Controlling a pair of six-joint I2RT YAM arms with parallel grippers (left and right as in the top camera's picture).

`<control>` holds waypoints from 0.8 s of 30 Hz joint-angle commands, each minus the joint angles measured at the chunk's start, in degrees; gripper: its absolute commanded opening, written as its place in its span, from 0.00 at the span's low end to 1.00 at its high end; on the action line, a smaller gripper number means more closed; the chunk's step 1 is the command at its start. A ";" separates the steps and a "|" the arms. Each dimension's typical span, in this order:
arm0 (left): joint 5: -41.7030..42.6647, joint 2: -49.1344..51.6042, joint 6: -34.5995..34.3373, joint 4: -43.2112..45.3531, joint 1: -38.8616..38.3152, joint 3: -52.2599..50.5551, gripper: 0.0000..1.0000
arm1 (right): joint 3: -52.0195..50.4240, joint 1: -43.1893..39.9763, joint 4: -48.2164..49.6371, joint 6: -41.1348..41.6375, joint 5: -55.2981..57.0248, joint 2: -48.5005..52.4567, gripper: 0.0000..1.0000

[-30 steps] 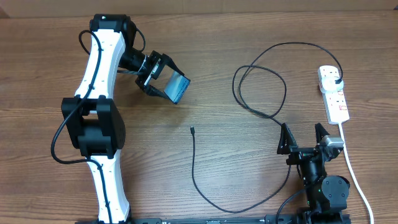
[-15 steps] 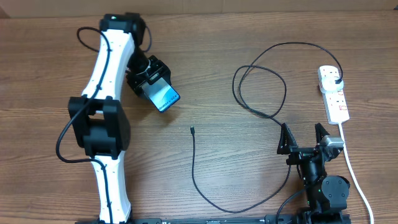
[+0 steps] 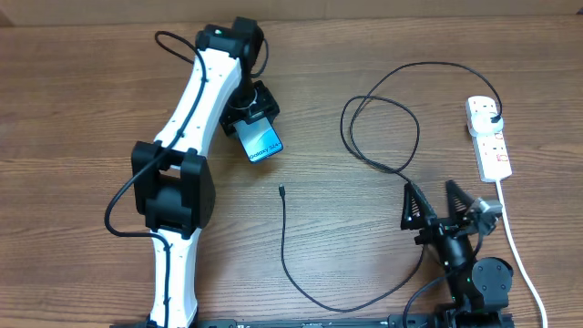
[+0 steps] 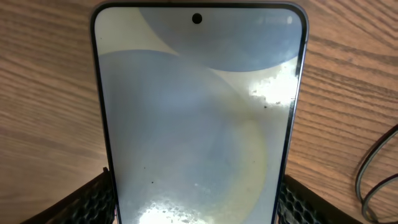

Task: Plug charger to phone and switch on socket
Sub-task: 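Reach the right gripper toward the phone held by the left gripper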

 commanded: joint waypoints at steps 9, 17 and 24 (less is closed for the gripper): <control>-1.86 -0.46 -1.86 0.92 -0.76 0.09 0.04 | -0.61 -0.11 0.94 39.34 -24.06 -0.46 1.00; -1.79 -0.46 -1.90 1.01 -0.76 0.09 0.04 | -0.61 0.72 1.09 37.92 -25.51 -0.20 1.00; 1.66 -0.46 -3.21 2.54 -0.76 0.09 0.04 | -0.59 7.69 3.06 30.73 -24.04 5.77 1.00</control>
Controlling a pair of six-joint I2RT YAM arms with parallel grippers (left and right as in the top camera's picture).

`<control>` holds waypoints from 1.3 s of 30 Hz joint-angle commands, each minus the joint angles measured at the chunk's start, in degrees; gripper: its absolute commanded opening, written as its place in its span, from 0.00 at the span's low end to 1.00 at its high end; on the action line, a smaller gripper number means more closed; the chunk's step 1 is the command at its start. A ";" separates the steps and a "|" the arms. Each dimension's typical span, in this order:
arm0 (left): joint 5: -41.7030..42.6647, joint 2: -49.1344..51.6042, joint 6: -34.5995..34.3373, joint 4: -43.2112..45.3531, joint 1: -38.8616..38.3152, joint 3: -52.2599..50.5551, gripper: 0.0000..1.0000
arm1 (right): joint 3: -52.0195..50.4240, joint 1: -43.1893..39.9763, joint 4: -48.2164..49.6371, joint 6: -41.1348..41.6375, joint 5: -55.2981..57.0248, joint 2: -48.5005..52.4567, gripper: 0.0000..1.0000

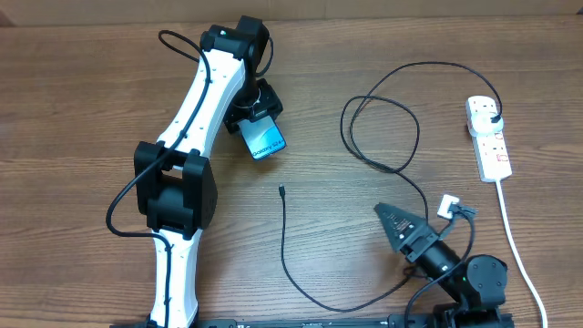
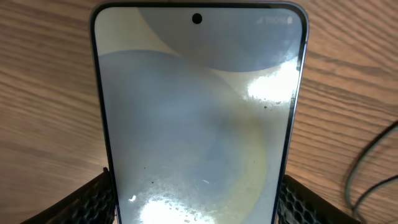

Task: Plug charger to phone and switch on socket
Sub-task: 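Reach the right gripper toward the phone held by the left gripper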

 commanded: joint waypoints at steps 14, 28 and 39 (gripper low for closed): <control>4.50 -0.46 -5.05 -0.37 -0.11 0.09 0.04 | 4.81 18.80 19.32 -8.98 20.26 33.24 1.00; 7.45 -0.46 -8.79 -1.22 -0.04 0.09 0.04 | 28.11 24.68 33.27 -15.41 20.50 76.94 1.00; 18.62 -0.46 -12.33 -0.57 1.53 0.09 0.04 | 39.80 25.09 33.40 -15.58 20.72 90.71 1.00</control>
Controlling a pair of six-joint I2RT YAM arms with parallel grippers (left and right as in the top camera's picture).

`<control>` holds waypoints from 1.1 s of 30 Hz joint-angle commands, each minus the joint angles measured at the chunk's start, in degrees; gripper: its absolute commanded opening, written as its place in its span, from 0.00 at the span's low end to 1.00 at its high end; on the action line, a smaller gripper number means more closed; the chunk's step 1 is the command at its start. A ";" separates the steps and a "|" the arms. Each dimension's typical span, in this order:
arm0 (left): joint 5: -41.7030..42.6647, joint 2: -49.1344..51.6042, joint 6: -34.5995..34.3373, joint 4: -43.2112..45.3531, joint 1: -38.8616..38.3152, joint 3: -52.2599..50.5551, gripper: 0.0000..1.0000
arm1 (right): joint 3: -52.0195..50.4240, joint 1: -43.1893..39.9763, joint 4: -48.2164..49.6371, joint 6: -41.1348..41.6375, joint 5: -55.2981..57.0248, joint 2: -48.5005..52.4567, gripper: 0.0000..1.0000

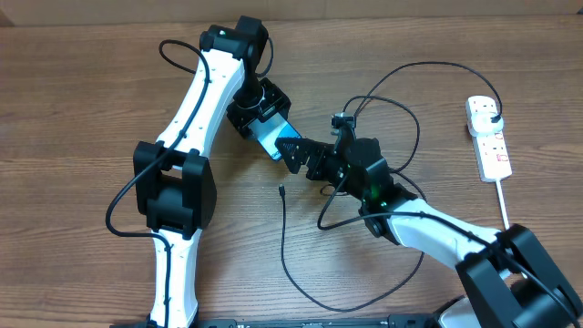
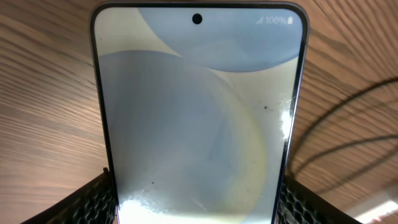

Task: Plug charger to phone and switch on socket
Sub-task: 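Reach the right gripper toward the phone held by the left gripper, then close the right gripper on the phone's side edge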

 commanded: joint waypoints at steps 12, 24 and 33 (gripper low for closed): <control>14.29 -0.46 -3.41 1.44 1.18 0.13 0.04 | 2.67 0.17 1.29 2.08 5.60 3.50 0.94; 8.76 -0.46 -3.74 1.64 0.07 0.13 0.05 | 7.45 0.17 -1.60 3.45 7.37 6.95 0.76; 5.55 -0.46 -6.27 2.34 0.02 0.13 0.04 | 12.70 0.17 -9.14 4.85 8.96 9.64 0.59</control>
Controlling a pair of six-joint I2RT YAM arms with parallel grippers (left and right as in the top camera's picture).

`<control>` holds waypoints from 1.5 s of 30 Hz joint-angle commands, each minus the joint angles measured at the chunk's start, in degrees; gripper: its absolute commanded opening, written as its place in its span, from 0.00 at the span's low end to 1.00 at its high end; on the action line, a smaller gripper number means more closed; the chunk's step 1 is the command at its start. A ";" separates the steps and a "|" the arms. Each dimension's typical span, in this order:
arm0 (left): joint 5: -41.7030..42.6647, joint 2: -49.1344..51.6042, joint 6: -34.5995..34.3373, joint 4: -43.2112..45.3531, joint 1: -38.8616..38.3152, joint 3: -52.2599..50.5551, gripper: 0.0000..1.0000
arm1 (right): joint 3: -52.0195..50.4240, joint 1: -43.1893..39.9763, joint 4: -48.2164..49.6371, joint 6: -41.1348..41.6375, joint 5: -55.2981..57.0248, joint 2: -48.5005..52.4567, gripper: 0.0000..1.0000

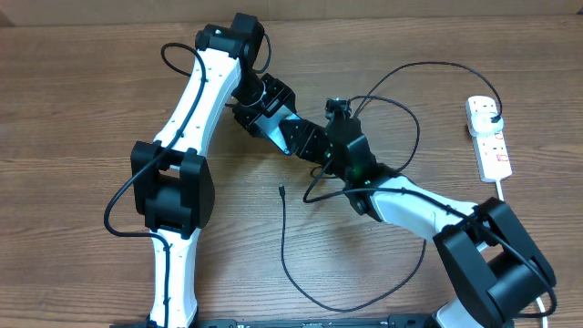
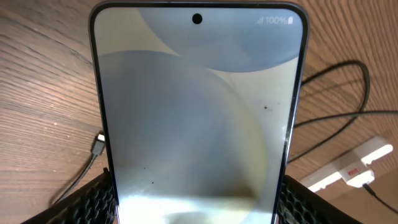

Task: Plug charger to phone and switch on socket
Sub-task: 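Close the right gripper on the phone's side edge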

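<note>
The phone [image 2: 196,112], screen lit and showing 100%, fills the left wrist view. My left gripper [image 2: 196,208] is shut on its lower end, with mesh fingers [image 2: 81,202] on both sides. Overhead, the left gripper [image 1: 271,114] holds the phone tilted off the table, and the right gripper [image 1: 303,141] sits right against it, covering most of it. The right fingers look spread, with nothing seen between them. The black charger cable [image 1: 284,246] lies on the table, its free plug [image 1: 281,189] below the phone. That plug [image 2: 97,144] also shows left of the phone. The white socket strip [image 1: 487,137] lies far right.
The cable loops [image 1: 383,118] lie behind the right arm and run to a plug in the strip's far end. The socket strip [image 2: 348,171] shows beyond the phone's right edge. The strip's white lead [image 1: 519,246] runs down the right side of the wooden table [image 1: 82,109].
My right gripper has moved a little up and left, from just below the phone to right against it. The left gripper has turned the phone, so the plug and strip now show behind it.
First my left gripper held the phone over the table's upper middle while the right gripper stood open at the bottom right. Then the right gripper had turned leftward there. Later the right arm was stretched across to just below the phone, and now it is against the phone.
</note>
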 commanded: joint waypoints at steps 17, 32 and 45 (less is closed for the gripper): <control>-5.49 -0.46 -2.23 2.89 -1.22 0.13 0.04 | 4.13 0.17 -1.64 1.27 -4.02 1.99 0.42; -3.23 -0.46 -1.36 2.49 -1.31 0.13 0.04 | 4.13 0.17 -1.07 1.70 -4.26 2.01 0.37; -1.57 -0.46 -1.14 2.27 -1.70 0.13 0.04 | 4.13 0.11 -1.11 1.68 -2.45 2.10 0.37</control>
